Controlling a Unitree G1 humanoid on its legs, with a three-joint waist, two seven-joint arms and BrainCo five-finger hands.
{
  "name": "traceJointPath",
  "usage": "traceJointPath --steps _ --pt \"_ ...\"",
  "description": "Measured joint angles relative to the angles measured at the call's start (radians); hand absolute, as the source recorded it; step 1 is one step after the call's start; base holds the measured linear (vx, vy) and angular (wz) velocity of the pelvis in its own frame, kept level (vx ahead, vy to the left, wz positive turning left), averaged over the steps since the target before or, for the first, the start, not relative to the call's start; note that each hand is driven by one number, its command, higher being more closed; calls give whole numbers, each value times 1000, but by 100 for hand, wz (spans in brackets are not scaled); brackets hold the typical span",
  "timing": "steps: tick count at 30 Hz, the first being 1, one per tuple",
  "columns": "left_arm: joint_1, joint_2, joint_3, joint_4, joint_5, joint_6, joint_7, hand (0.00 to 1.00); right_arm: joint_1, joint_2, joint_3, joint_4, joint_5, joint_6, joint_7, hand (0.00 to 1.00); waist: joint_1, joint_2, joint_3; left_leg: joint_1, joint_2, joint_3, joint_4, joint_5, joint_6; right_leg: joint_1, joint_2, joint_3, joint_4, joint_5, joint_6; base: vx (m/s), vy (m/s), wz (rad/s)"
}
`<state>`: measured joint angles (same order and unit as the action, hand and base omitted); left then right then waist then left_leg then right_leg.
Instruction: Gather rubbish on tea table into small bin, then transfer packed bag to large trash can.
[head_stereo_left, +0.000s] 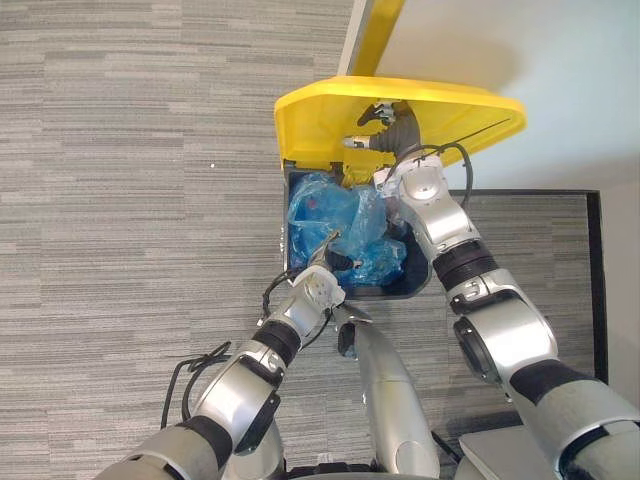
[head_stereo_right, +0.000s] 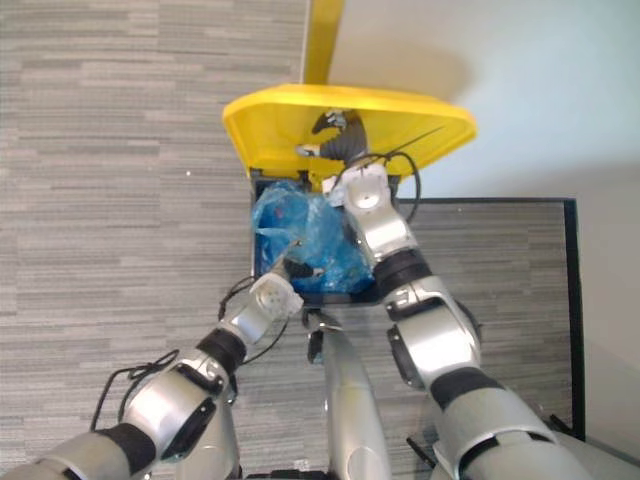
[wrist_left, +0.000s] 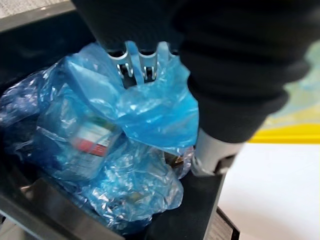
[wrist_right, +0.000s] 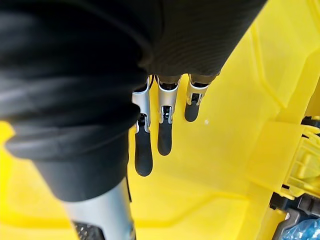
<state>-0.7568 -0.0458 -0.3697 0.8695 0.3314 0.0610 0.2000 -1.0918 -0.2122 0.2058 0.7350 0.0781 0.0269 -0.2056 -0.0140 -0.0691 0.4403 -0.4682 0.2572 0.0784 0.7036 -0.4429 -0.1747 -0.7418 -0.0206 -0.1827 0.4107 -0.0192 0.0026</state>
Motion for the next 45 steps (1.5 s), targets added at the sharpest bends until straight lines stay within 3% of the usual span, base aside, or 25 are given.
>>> traceJointPath --steps 3,9,14,15,19,21,23,26,32,34,37,38,39,40,42,43,44,45 --pt "2 11 -1 -59 -1 1 15 0 13 1 4 0 -1 -1 3 0 7 3 -2 17 -1 -7 -2 0 1 25 -2 -7 -9 0 0 -52 -12 8" --pt "55 55 -4 -221 4 0 22 0 153 -8 -7 -18 -13 -17 11 0 25 38 -23 36 -10 -34 -27 15 9 66 -14 -32 -33 0 2 -40 -11 15" --pt "158 127 -15 -391 49 -1 33 0 287 -44 -27 -118 -39 -17 28 0 44 40 -24 51 -10 -40 -38 23 2 80 -14 -37 -34 0 3 -10 -6 5" --pt "293 179 12 -506 58 -11 32 0 396 -77 -84 -177 -39 -19 37 0 56 40 -24 52 -17 -56 -38 28 6 93 -26 -52 -29 -1 3 -59 -9 30" --pt "390 189 80 -529 37 -31 30 0 453 -96 -88 -193 -40 -19 46 0 78 43 -26 54 -27 -65 -39 30 11 101 -37 -59 -28 -7 10 -52 -4 13" --pt "472 162 158 -524 -21 -50 26 0 507 -93 -102 -235 -42 -19 53 0 80 48 -30 72 -28 -68 -51 32 14 116 -39 -62 -26 -11 16 -10 -1 9" --pt "584 147 263 -484 -157 -53 3 0 572 -93 -150 -254 -65 -18 60 0 83 52 -43 105 -39 -67 -78 39 26 131 -49 -62 -15 -21 15 37 -12 9" --pt "658 158 354 -359 -227 -42 -15 0 618 -91 -172 -253 -80 -16 63 0 94 55 -60 138 -41 -63 -92 40 27 149 -52 -62 3 -43 21 12 -4 1" --pt "670 146 395 -207 -245 -24 -35 0 665 -31 -186 -252 -115 -8 75 0 107 53 -80 209 -46 -66 -97 42 28 217 -64 -65 8 -50 23 -9 13 3" --pt "668 123 396 -153 -245 -23 -40 0 700 19 -187 -249 -120 -10 78 0 111 37 -98 234 -62 -46 -91 42 29 223 -75 -40 27 -50 29 -63 54 -14" --pt "662 94 427 -100 -244 -13 -47 0 792 85 -193 -244 -120 -11 79 0 108 27 -108 278 -76 -34 -88 45 27 264 -86 -30 11 -34 55 -81 53 -10" --pt "664 88 431 -88 -244 -9 -47 0 848 115 -194 -243 -120 -12 81 0 102 23 -120 295 -73 -30 -111 58 30 293 -82 -37 -42 -18 101 -128 35 -16" --pt "671 85 433 -83 -242 -10 -48 0 896 151 -193 -232 -120 -13 84 0 102 30 -128 313 -50 -11 -171 100 21 282 -89 -56 0 -41 92 -130 -14 -15" --pt "676 88 443 -72 -236 -9 -47 0 921 180 -193 -200 -121 -17 87 0 90 16 -141 324 -48 -4 -206 129 15 238 -103 -34 189 -67 20 -107 -58 -7" --pt "703 84 463 -50 -233 -4 -48 0 979 223 -206 -92 -136 -21 100 0 70 -8 -172 365 -41 -5 -262 164 -5 239 -112 33 515 -103 8 -58 -124 9" --pt "724 80 468 -37 -229 -2 -49 0 1025 241 -220 -34 -159 -24 108 0 69 -24 -201 370 -41 -7 -271 169 -14 285 -124 68 579 -107 17 -9 -186 0" --pt "729 76 478 -28 -224 1 -49 0 1054 254 -246 14 -160 -25 112 0 70 -41 -218 366 -44 -4 -271 165 -21 315 -102 66 521 -147 52 -7 -150 -24" --pt "725 55 513 -2 -220 15 -51 0 1066 258 -288 90 -169 -21 115 0 72 -9 -233 363 -21 -12 -285 168 -21 377 -46 52 355 -180 91 0 -113 -72"
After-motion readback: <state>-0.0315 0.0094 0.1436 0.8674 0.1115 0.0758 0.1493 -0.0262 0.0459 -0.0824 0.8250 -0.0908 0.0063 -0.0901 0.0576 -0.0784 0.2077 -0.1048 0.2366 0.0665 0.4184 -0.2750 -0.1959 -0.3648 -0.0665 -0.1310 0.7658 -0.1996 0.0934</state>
